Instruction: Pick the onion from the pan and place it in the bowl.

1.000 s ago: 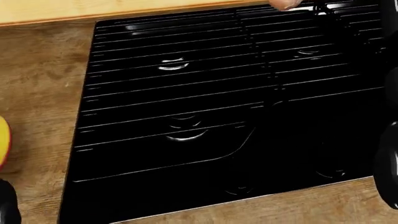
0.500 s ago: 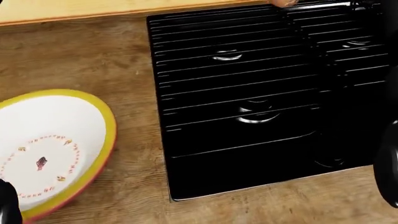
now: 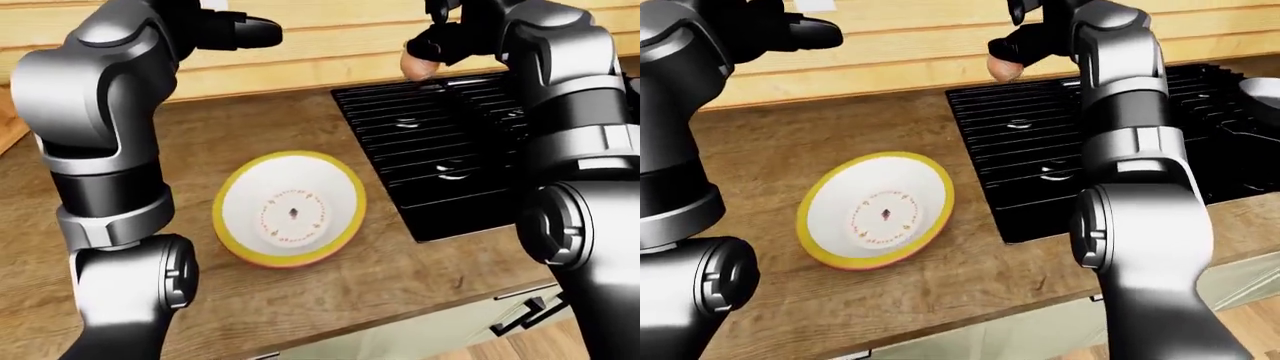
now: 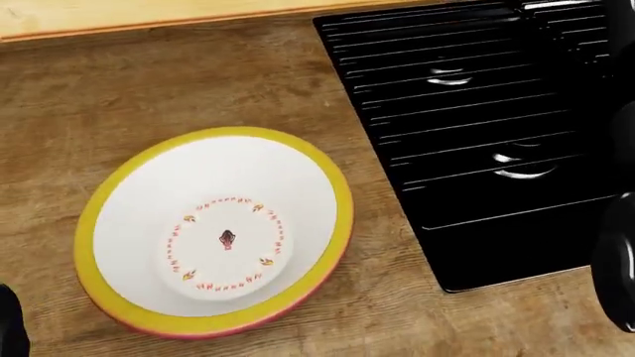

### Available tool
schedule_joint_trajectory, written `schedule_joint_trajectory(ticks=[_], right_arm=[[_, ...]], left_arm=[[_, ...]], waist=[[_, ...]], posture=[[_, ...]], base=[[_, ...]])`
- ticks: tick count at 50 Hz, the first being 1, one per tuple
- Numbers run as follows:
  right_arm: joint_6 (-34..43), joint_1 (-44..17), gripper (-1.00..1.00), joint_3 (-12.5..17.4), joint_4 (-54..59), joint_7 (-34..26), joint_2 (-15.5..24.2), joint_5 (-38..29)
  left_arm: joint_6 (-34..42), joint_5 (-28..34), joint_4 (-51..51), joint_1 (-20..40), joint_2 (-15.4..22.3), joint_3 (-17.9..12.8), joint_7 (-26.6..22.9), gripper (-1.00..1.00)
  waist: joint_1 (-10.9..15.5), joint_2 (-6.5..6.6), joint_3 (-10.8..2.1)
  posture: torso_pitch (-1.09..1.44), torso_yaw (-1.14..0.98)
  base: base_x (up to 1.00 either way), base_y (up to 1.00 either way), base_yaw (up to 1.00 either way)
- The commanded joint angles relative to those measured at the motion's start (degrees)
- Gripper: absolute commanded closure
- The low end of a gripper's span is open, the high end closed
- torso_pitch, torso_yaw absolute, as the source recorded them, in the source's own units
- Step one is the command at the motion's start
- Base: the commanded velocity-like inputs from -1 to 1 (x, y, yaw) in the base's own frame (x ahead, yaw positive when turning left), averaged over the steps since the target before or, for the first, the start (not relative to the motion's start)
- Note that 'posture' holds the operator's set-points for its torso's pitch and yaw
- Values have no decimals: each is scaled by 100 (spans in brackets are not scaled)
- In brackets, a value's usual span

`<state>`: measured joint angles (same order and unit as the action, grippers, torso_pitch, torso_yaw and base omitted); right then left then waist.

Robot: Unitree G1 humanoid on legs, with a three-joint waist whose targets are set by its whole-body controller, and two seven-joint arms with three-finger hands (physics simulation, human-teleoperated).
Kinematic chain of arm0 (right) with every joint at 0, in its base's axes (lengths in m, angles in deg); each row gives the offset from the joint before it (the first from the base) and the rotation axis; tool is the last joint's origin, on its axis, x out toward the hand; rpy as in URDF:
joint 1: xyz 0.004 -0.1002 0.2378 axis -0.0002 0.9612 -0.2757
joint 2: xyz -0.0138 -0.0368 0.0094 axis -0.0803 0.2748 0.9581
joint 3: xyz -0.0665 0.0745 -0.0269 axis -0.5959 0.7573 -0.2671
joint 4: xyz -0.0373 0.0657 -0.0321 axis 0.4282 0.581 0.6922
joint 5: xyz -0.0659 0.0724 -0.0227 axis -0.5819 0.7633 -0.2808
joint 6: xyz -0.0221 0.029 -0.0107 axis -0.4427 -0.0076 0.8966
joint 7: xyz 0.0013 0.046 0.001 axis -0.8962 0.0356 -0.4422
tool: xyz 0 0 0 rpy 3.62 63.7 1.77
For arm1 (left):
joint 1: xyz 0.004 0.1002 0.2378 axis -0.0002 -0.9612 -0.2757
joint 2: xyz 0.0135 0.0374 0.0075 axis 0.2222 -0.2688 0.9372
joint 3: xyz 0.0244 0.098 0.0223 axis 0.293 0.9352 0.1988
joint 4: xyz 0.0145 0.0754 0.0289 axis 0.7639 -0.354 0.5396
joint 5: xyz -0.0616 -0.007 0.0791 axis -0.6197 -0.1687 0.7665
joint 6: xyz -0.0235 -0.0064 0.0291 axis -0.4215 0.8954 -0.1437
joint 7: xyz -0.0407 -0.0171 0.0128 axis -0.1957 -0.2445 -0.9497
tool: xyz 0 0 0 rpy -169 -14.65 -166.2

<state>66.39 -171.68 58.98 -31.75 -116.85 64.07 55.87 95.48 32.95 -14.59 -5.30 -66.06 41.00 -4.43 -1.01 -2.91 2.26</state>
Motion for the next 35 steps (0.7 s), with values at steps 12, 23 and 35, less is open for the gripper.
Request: schedule_joint_trajectory(ticks=[12, 23, 35], right_arm=[[-131, -306, 100, 29, -91, 22, 65, -5], [-108, -330, 100, 39, -152, -51, 112, -10], [-192, -376, 100, -159, -218, -293, 84, -329]], left_arm=[[-129, 14, 135, 169, 52, -27, -18, -100], [-123, 30, 147, 171, 43, -22, -25, -100], [-131, 41, 155, 148, 32, -28, -30, -100]], waist=[[31, 545, -197], [-57, 571, 48], [80, 296, 95]], posture=[[0, 0], [0, 0], [0, 0]], base=[[0, 48, 0], [0, 2, 0], [0, 0, 0]])
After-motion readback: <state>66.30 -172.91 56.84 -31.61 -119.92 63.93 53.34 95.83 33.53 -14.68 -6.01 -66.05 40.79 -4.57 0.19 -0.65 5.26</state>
